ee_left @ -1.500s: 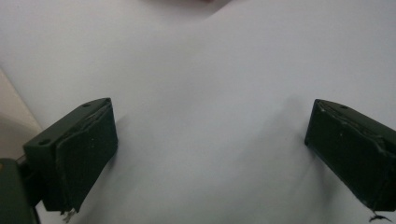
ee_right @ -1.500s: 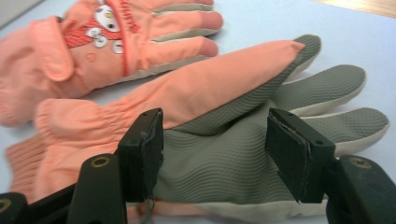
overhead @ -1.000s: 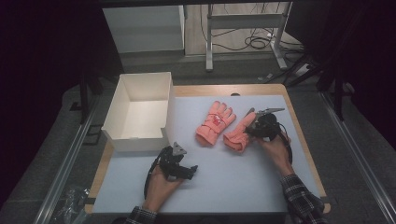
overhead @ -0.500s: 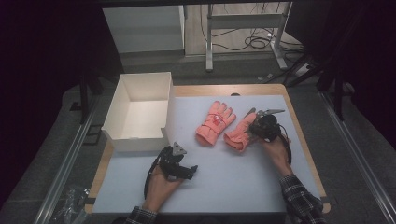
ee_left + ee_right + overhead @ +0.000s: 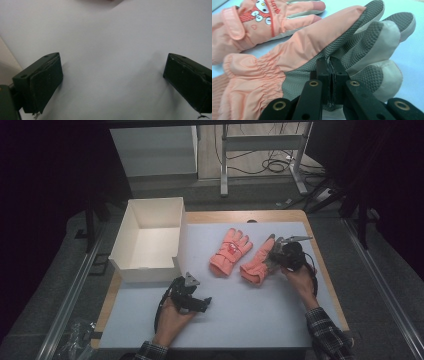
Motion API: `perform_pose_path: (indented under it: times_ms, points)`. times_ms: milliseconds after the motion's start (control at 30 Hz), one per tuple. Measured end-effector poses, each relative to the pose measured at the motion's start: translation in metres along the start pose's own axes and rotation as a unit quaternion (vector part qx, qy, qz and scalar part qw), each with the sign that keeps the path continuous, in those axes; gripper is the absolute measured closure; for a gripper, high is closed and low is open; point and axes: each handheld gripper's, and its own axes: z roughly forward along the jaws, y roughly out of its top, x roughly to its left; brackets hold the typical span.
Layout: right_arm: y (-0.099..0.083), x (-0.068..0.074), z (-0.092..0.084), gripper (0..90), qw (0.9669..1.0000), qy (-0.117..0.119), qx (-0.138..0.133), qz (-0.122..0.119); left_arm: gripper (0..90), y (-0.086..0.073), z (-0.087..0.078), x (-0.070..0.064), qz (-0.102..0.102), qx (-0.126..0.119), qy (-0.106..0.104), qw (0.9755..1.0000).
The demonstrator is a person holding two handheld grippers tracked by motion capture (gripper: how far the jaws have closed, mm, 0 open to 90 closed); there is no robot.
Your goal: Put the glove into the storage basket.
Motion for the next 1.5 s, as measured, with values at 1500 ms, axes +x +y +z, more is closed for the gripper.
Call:
perform_pose_path:
  times_ms: [1500]
  points:
    - [-0.012, 0.065, -0.044, 87.0, 0.954, 0.235, 0.017, -0.185, 2.3, 0.0, 0.0, 0.0, 0.001, 0.001, 0.0, 1.0]
